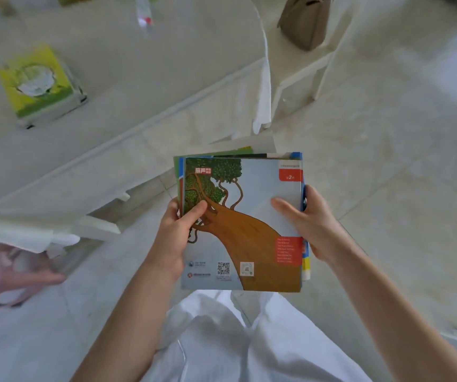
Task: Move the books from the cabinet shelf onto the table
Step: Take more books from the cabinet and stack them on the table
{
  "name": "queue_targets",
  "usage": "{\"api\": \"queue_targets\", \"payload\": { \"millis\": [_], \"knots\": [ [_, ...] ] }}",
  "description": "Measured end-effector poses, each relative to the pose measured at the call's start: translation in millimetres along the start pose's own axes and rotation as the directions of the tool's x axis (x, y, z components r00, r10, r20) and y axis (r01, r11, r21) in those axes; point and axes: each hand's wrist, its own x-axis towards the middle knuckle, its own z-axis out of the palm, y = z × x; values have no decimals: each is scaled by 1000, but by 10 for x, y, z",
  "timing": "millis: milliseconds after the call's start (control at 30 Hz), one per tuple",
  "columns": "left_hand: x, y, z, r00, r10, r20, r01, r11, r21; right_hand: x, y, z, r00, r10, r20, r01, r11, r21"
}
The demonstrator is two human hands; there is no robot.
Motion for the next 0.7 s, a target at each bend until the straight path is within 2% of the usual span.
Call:
{"api": "queue_targets", "payload": {
  "millis": [167,300,500,700],
  "knots": [
    [386,530,-714,987,22,-157,-36,995,-90,487,-571,911,990,-36,135,47,996,-81],
    [582,791,-1026,977,9,-213,-43,987,-154,781,-916,1336,971,-70,227,100,987,-124],
    [957,1122,-1323,954,-3,-298,-73,968,-242,1289,-1402,1874,929,-79,361,161,966,-204],
    [1449,1503,-1350,929,-4,-370,-123,940,-318,1929,-1930,2212,882,-88,462,231,937,-262]
  ]
}}
